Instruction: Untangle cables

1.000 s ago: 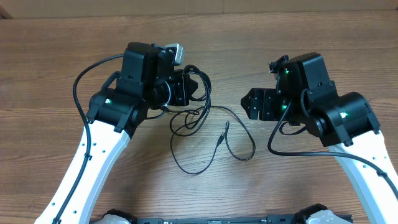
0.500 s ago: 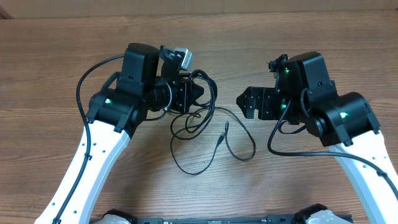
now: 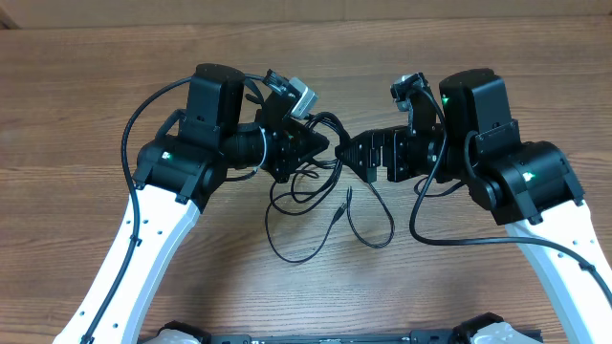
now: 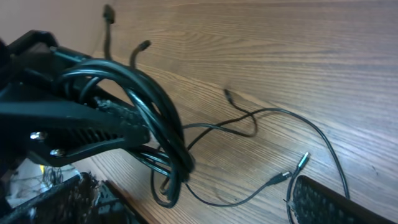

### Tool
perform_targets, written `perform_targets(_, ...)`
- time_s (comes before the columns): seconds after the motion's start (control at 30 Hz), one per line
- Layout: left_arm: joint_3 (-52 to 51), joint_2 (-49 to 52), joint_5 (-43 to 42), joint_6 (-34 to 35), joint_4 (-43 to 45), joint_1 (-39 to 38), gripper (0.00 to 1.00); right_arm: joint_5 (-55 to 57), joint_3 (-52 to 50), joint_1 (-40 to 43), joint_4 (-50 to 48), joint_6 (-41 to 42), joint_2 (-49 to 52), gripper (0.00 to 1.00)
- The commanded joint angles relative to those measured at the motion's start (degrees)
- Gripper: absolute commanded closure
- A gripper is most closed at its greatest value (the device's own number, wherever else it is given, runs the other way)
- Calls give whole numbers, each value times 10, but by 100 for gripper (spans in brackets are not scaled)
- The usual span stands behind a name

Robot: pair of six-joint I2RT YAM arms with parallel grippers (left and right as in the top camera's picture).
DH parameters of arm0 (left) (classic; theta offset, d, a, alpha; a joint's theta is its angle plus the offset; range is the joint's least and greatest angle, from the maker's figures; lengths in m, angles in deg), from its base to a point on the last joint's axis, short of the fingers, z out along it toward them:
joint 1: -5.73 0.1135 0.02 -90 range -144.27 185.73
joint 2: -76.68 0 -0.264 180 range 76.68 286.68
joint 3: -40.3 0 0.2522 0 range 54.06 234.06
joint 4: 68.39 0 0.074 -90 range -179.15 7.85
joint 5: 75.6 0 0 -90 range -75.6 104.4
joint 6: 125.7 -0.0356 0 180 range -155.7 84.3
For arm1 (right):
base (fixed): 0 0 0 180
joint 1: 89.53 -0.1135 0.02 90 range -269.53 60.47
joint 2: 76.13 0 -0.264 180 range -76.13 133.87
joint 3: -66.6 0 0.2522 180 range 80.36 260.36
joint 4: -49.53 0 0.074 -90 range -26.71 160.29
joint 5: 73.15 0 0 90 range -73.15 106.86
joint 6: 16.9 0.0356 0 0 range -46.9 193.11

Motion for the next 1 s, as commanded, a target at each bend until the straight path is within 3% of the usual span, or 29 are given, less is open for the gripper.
perform_targets(0.0, 8, 1, -35, -24, 10, -1, 96, -23, 3, 1, -3, -49, -3, 5)
perform_targets(0.17, 8, 1, -65, -4, 32, -1, 96, -21, 3, 1, -9, -109, -3, 32)
perform_targets(0.23, 8, 1, -66, 26, 37, -1, 96, -15, 3, 1, -18, -126, -3, 32)
perform_targets(0.43, 8, 1, -66, 124, 37, -1, 96, 24, 3, 1, -68, -158, -3, 52)
perform_targets(0.5, 8, 1, -66, 155, 42, -1, 96, 24, 3, 1, -72, -158, -3, 74)
perform_targets(0.53, 8, 1, -66, 163, 45, -1, 96, 24, 3, 1, -71, -158, -3, 77)
perform_targets(0.63, 8, 1, -66, 207, 57, -1, 96, 24, 3, 1, -72, -158, -2, 73)
perform_targets(0.77, 8, 1, -77, 212, 61, -1, 96, 23, 3, 1, -72, -158, -2, 56)
perform_targets(0.87, 8, 1, -78, 227, 61, -1, 96, 23, 3, 1, -75, -158, -2, 57)
perform_targets(0.97, 8, 1, -94, 234, 68, -1, 96, 23, 3, 1, -75, -158, -2, 73)
